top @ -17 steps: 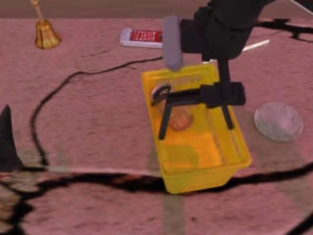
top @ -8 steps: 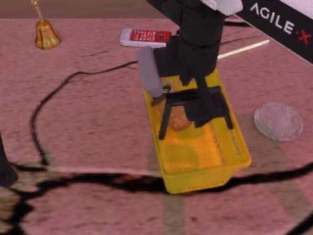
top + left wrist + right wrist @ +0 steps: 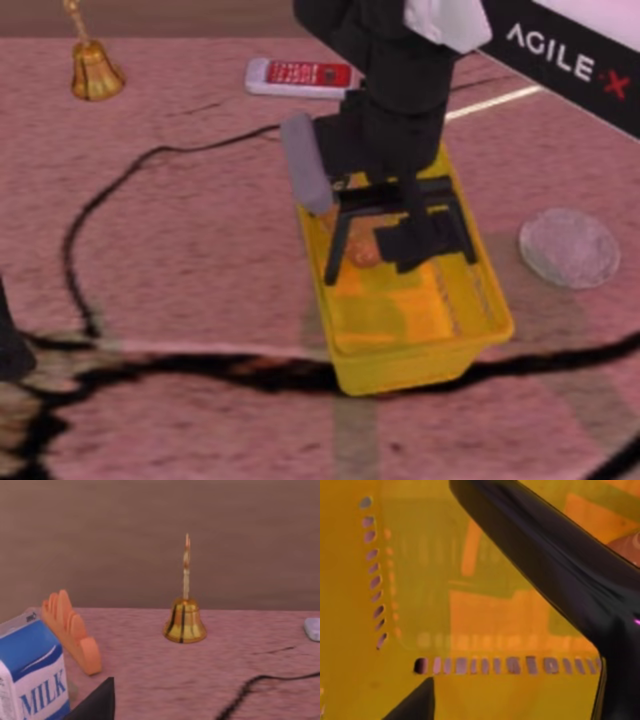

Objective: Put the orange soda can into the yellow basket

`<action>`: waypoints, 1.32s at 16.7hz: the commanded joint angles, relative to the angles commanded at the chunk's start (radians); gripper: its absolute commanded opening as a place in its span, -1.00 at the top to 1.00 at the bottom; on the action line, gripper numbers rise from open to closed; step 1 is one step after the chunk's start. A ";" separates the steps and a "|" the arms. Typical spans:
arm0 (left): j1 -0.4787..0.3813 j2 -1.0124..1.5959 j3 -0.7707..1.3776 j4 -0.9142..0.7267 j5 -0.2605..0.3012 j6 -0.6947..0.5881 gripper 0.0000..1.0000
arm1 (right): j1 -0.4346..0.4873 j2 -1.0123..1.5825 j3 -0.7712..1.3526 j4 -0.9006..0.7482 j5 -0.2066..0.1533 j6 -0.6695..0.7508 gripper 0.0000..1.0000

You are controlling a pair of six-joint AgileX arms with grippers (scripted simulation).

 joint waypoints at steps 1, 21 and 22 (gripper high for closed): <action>0.000 0.000 0.000 0.000 0.000 0.000 -1.00 | 0.000 -0.002 -0.012 0.010 0.000 0.000 -1.00; 0.000 0.000 0.000 0.000 0.000 0.000 -1.00 | 0.000 -0.002 -0.013 0.011 0.000 0.000 1.00; 0.000 0.000 0.000 0.000 0.000 0.000 -1.00 | 0.000 -0.002 -0.013 0.011 0.000 0.000 1.00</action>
